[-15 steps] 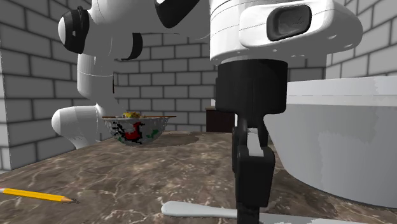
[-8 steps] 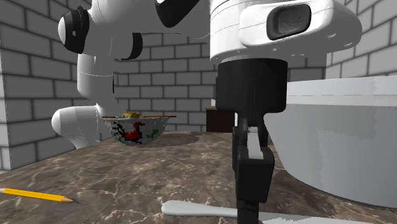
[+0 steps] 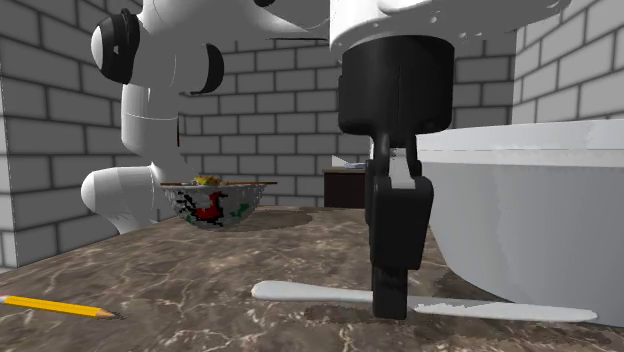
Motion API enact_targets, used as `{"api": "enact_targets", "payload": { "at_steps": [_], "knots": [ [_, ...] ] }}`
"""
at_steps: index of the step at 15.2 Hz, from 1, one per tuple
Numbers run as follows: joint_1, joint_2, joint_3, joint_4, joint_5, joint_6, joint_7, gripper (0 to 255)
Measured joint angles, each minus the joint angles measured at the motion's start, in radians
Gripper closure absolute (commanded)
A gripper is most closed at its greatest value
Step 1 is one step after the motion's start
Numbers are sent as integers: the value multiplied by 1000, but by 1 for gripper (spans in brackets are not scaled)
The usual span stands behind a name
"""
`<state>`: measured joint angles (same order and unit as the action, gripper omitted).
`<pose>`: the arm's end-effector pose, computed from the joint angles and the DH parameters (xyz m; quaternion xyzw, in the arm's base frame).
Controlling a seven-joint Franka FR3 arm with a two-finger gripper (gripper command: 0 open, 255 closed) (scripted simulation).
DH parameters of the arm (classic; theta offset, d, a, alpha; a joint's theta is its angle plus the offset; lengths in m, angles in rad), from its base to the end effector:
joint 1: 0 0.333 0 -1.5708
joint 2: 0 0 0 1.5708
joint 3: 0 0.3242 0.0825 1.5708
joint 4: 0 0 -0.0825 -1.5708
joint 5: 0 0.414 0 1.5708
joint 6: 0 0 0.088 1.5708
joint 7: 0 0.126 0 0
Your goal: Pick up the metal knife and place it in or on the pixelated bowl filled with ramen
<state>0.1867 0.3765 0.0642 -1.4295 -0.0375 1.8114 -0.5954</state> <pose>0.6867 0.1656 0.4628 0.9109 0.4126 0.0019 0.0069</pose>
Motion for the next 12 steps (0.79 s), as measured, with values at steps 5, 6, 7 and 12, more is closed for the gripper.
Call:
{"api": "enact_targets", "payload": {
  "at_steps": [5,6,7,12],
  "knots": [
    [1,2,0,69,0,-67,-1,255],
    [2,4,1,86,0,-81,-1,255],
    [3,4,1,98,0,-95,0,255],
    [3,9,1,174,0,-164,-2,255]
  ]
}}
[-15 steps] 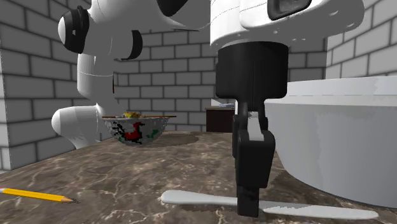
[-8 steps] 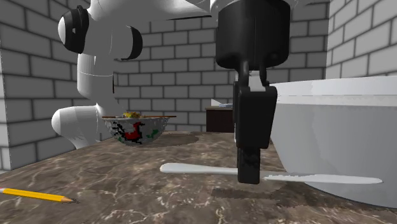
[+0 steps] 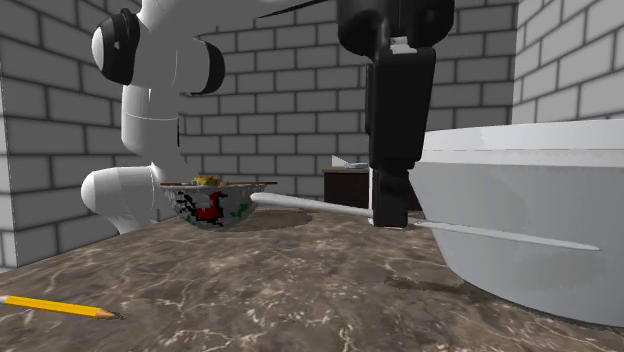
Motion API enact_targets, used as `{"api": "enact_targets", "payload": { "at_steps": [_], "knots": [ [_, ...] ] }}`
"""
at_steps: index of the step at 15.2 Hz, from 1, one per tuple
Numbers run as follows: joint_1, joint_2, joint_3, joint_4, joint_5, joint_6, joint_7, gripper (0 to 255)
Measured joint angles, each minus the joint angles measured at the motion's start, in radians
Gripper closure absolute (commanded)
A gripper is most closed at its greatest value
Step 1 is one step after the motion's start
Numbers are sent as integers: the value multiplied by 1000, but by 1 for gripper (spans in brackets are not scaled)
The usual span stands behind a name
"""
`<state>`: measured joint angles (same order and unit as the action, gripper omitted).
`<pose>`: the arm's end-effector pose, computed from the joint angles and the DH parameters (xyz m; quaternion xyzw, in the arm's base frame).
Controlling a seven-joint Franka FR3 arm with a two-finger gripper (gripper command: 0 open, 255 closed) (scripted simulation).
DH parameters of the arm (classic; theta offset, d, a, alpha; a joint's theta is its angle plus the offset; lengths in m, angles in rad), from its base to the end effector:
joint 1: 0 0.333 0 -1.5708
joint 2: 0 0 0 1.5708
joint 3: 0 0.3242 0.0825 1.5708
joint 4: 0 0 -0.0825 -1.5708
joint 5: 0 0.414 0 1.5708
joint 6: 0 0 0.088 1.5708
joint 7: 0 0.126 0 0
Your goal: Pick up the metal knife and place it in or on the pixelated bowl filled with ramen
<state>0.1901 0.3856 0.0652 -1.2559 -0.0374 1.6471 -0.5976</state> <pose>0.6860 0.1660 0.5303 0.9109 0.4127 0.0020 0.0068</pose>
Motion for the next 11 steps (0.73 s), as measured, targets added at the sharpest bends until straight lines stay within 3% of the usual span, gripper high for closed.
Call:
{"api": "enact_targets", "payload": {
  "at_steps": [11],
  "knots": [
    [8,77,0,273,-5,-196,-2,255]
  ]
}}
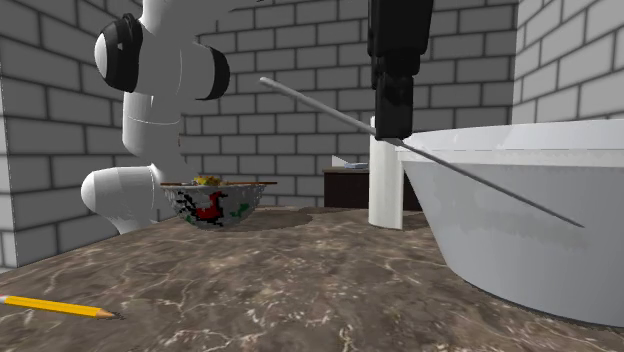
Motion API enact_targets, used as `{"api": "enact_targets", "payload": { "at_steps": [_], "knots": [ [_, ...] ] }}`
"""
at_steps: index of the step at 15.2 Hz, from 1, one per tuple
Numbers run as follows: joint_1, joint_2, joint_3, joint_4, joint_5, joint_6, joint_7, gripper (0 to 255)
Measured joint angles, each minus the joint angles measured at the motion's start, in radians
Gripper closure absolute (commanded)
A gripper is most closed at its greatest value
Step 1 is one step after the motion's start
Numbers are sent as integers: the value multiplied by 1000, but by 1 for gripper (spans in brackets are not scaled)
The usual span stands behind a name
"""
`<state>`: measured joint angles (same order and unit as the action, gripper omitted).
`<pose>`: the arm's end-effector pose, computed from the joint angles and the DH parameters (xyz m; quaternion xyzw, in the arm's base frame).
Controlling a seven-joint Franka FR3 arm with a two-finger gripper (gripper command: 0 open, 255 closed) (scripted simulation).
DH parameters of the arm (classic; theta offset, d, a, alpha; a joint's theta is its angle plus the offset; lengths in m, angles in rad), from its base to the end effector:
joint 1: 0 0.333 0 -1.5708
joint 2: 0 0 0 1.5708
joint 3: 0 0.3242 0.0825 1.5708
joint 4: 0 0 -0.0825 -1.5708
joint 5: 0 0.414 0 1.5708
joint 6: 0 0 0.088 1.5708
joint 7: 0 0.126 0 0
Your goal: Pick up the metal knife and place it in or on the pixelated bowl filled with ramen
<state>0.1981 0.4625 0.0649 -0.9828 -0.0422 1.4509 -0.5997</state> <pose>0.6877 0.1664 0.5949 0.9109 0.4126 0.0020 0.0069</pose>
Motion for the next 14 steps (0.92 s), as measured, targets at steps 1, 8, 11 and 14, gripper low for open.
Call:
{"api": "enact_targets", "payload": {
  "at_steps": [1,8,11,14],
  "knots": [
    [2,13,0,36,-1,-23,1,255],
    [-6,-211,5,-264,12,52,6,255],
    [-9,-357,7,-453,22,96,9,255],
    [-6,-503,10,-633,33,130,16,255]
  ]
}}
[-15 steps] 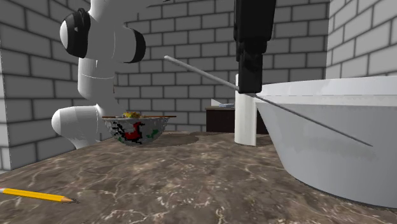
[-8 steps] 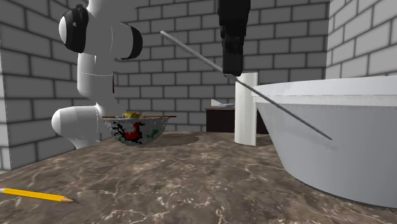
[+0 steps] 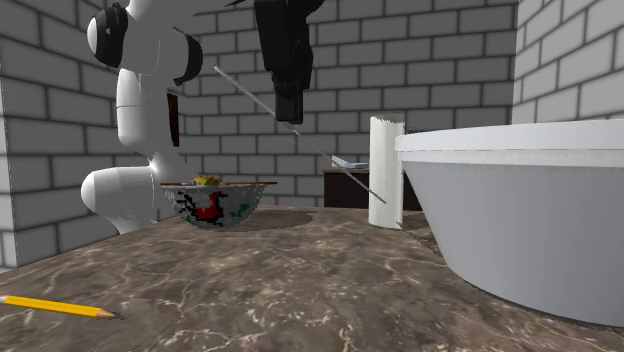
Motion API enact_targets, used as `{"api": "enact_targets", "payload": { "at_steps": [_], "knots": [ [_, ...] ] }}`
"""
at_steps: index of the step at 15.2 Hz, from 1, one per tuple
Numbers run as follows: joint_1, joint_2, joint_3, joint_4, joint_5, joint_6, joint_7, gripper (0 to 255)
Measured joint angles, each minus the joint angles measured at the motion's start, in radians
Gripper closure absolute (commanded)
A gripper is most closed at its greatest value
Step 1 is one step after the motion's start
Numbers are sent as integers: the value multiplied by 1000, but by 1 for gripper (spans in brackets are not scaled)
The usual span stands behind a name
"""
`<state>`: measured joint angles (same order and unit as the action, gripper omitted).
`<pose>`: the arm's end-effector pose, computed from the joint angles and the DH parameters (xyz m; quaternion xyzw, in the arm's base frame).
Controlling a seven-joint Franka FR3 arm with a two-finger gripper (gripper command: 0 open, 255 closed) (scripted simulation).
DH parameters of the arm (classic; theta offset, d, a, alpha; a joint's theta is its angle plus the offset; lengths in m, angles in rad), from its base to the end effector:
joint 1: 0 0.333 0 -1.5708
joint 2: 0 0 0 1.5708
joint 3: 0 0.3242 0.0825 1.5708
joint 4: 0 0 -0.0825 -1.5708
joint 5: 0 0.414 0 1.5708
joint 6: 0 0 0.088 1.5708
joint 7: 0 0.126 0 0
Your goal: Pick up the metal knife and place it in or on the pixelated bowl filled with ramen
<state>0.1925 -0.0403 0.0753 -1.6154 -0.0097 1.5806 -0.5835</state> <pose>0.5521 0.1511 0.6154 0.9107 0.4129 0.0017 0.0067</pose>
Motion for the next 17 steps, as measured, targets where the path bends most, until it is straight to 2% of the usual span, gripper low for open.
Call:
{"api": "enact_targets", "payload": {
  "at_steps": [4,10,17],
  "knots": [
    [5,-173,4,-193,13,20,8,255],
    [17,-395,8,-398,32,4,17,255],
    [37,-664,18,-580,57,-82,37,255]
  ]
}}
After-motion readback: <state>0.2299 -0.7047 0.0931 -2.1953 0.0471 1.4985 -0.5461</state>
